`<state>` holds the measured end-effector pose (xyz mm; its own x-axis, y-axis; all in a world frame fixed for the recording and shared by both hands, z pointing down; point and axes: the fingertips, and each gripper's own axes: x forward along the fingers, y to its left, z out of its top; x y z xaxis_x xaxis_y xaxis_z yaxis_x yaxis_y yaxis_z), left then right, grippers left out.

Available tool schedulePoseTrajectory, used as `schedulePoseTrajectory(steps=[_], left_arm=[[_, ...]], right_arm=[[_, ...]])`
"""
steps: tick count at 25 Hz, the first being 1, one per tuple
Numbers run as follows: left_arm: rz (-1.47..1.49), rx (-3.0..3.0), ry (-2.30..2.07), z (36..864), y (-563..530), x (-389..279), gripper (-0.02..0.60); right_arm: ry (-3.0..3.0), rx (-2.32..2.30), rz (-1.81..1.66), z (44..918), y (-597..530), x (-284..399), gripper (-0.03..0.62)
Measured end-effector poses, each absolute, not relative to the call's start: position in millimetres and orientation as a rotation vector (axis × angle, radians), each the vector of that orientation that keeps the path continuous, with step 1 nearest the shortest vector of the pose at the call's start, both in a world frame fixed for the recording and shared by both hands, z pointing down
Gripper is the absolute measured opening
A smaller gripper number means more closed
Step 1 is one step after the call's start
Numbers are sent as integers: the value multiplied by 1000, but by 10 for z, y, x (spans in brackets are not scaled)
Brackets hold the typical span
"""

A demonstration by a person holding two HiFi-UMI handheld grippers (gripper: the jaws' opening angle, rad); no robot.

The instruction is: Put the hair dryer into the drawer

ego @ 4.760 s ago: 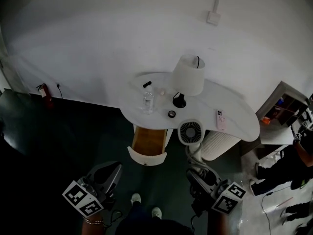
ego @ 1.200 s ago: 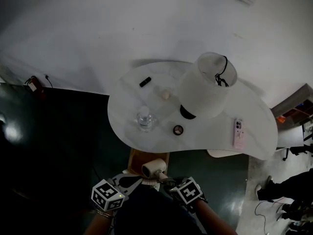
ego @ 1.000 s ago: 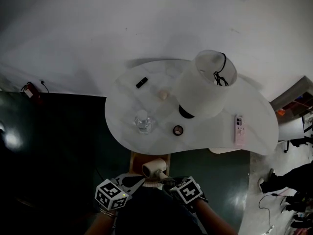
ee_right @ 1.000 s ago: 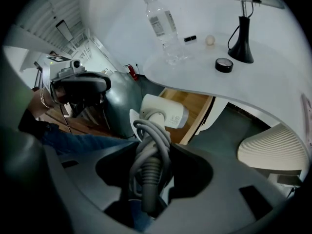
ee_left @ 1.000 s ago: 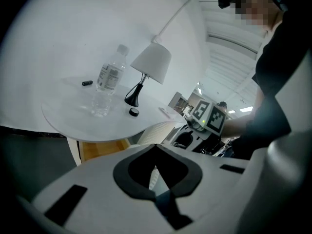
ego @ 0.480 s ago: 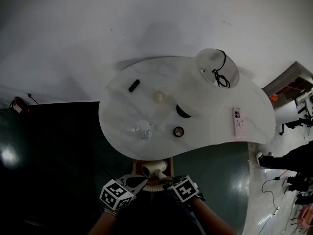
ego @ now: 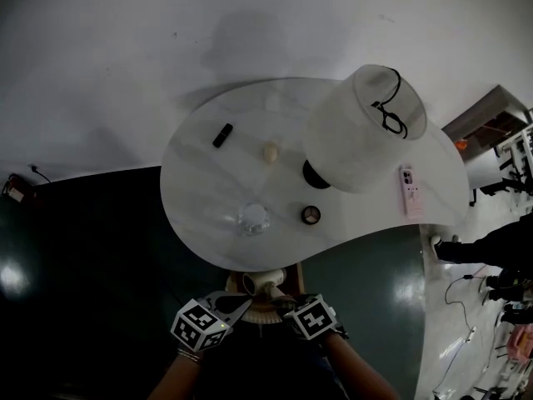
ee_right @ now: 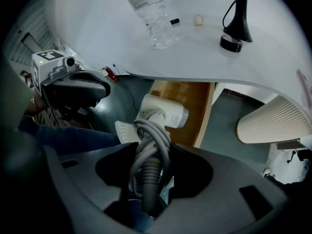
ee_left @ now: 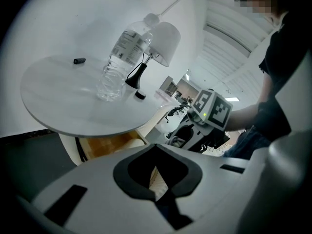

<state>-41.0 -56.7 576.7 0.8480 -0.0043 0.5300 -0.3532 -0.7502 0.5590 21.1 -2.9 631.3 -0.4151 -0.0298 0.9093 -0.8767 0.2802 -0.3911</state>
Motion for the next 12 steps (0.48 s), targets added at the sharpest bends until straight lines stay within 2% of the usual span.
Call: schedulePoseTrajectory(steps=[12], left_arm=[[679,2307,-223,6078,-626,-599,8]], right_arm=[[-1640,931,1166,6560,-209,125,215]])
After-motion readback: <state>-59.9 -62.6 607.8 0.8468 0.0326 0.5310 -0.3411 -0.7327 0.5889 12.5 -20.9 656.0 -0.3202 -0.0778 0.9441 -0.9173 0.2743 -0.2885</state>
